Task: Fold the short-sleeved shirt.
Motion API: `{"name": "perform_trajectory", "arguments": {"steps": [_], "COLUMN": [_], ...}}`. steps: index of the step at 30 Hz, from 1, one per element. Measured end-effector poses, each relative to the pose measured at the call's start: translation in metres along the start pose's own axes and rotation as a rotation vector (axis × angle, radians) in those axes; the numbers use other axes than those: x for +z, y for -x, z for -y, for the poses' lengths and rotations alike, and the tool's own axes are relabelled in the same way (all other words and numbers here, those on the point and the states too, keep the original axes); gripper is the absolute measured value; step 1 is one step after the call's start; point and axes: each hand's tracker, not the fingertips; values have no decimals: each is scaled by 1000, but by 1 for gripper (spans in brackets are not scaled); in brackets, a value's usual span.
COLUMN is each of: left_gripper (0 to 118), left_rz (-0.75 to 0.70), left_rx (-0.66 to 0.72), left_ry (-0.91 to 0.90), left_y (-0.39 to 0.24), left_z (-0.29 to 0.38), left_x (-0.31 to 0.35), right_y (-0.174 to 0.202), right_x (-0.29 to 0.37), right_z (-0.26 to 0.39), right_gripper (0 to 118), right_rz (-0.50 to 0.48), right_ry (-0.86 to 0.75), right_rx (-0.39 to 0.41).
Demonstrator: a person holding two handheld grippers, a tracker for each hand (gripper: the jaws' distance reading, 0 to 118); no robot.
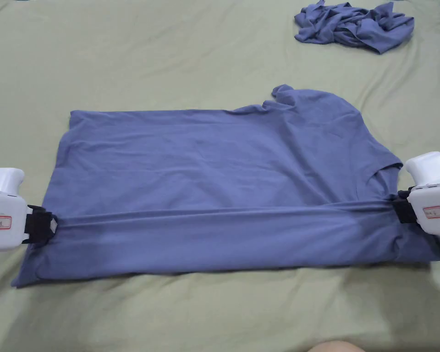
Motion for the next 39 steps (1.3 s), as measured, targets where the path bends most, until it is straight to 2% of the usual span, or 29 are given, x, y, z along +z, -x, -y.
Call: {"name": "perform_trajectory", "arguments": {"steps": [1, 2, 3, 4, 5, 8, 9, 10, 11, 12, 13, 14, 15, 16, 18, 23, 24, 25, 26, 28, 29, 30, 32, 33, 34, 37, 39], "left_gripper": [17, 33, 70, 95, 99, 99, 96, 88, 88, 83, 70, 40, 0, 0, 0, 0, 26, 71, 103, 104, 96, 56, 31, 8, 8, 8, 8], "left_rz": [0, -15, -58, -96, -126, -125, -137, -120, -93, -77, -89, -113, -125, -105, -17, -101, -104, -111, -131, -153, -171, -151, -159, -168, -132, -158, -138], "left_rx": [12, 28, 43, 49, 40, 30, 42, 47, 47, 57, 82, 117, 124, 131, 118, 100, 107, 99, 83, 32, 12, -10, -2, -9, -19, -56, -46], "left_ry": [-4, -14, -42, -62, -95, -237, -281, -336, -362, -370, -368, -371, -353, -365, -254, -349, -370, -366, -328, -268, -210, -200, -264, -277, -283, -287, -285], "left_y": [1, 3, 4, 5, 5, 5, 1, -1, -4, -8, -14, -18, -24, -25, -29, -30, -29, -29, -27, -27, -30, -30, -37, -42, -45, -60, -60], "left_z": [3, 4, 7, 11, 17, 40, 52, 67, 81, 94, 106, 117, 130, 138, 140, 123, 118, 112, 106, 101, 100, 103, 109, 111, 111, 115, 115], "left_x": [0, 2, 10, 19, 31, 75, 93, 109, 121, 127, 130, 127, 122, 119, 101, 83, 75, 66, 57, 36, 25, 19, 19, 22, 24, 27, 31], "right_y": [-3, -6, -10, -17, -23, -35, -35, -33, -29, -25, -20, -9, 1, 13, 33, 55, 60, 62, 62, 65, 66, 63, 62, 61, 58, 51, 46], "right_x": [1, 3, 9, 18, 30, 82, 101, 117, 130, 139, 145, 145, 147, 147, 145, 130, 128, 126, 125, 124, 124, 123, 123, 123, 122, 114, 105], "right_z": [1, 2, 4, 8, 13, 36, 47, 57, 68, 81, 94, 103, 113, 120, 125, 130, 130, 129, 129, 127, 125, 125, 124, 124, 125, 126, 127], "right_gripper": [27, 56, 102, 117, 118, 116, 104, 64, 64, 43, 2, 2, 2, 2, 2, 2, 2, 2, 2, 2, 2, 2, 2, 2, 2, 2, 3], "right_rz": [1, 28, 126, 163, 158, 127, 93, 57, 0, -86, -76, -126, -138, -116, -95, -131, -128, -124, -124, -134, -137, -136, -128, -122, -119, -113, -75], "right_ry": [-5, -9, -28, -50, -89, -263, -294, -311, -322, -338, -311, -343, -326, -310, -296, -263, -252, -250, -252, -257, -257, -259, -261, -261, -262, -259, -265], "right_rx": [-38, -77, -109, -151, -199, -335, -353, -370, -382, -386, -377, -388, -343, -296, -249, -238, -228, -217, -209, -204, -206, -208, -207, -207, -208, -229, -241]}}
